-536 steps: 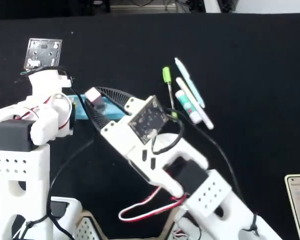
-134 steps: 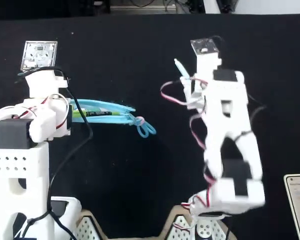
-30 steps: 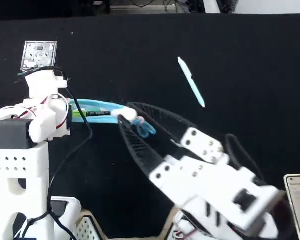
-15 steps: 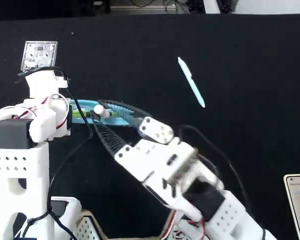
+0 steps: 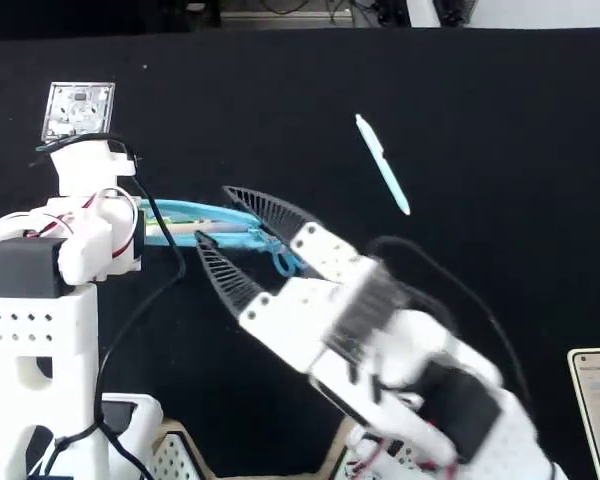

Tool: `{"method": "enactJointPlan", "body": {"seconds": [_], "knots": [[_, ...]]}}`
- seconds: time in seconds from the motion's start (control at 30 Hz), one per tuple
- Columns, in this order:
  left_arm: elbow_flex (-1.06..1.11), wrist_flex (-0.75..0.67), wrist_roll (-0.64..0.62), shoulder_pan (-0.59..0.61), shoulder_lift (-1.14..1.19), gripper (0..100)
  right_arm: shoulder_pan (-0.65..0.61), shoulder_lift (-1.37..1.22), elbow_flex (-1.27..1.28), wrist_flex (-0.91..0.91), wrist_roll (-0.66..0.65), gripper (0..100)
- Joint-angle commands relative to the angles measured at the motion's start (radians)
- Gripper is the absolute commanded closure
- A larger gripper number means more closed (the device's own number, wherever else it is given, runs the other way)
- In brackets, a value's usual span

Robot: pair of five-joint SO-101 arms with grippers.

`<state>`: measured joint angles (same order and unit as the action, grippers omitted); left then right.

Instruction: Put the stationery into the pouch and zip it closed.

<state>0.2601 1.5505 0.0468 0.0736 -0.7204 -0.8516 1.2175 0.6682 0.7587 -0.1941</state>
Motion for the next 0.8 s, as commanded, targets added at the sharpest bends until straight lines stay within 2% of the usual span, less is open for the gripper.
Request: {"method": "enactJointPlan", "body": {"seconds": [0.0, 0.1, 0.2, 0.27, 0.43, 0.57, 0.77], "knots": [[0.002, 0.002, -0.003, 0.005, 0.005, 97, 0.089, 0.053, -0.186, 0.040, 0.008, 94.4], [0.002, 0.003, -0.003, 0.005, 0.005, 97, 0.290, 0.056, -0.197, 0.109, 0.009, 94.4], [0.002, 0.003, -0.003, 0.005, 0.005, 97, 0.499, -0.002, -0.183, 0.187, 0.014, 87.7], [0.002, 0.003, -0.003, 0.005, 0.005, 97, 0.592, -0.059, -0.166, 0.213, 0.015, 83.0], [0.002, 0.003, -0.003, 0.005, 0.005, 97, 0.727, -0.288, -0.120, 0.209, 0.015, 84.0], [0.002, 0.003, -0.003, 0.005, 0.005, 97, 0.815, -0.561, -0.125, 0.129, 0.015, 84.0], [0.002, 0.003, -0.003, 0.005, 0.005, 97, 0.865, -1.012, -0.282, 0.064, 0.014, 83.9]]}}
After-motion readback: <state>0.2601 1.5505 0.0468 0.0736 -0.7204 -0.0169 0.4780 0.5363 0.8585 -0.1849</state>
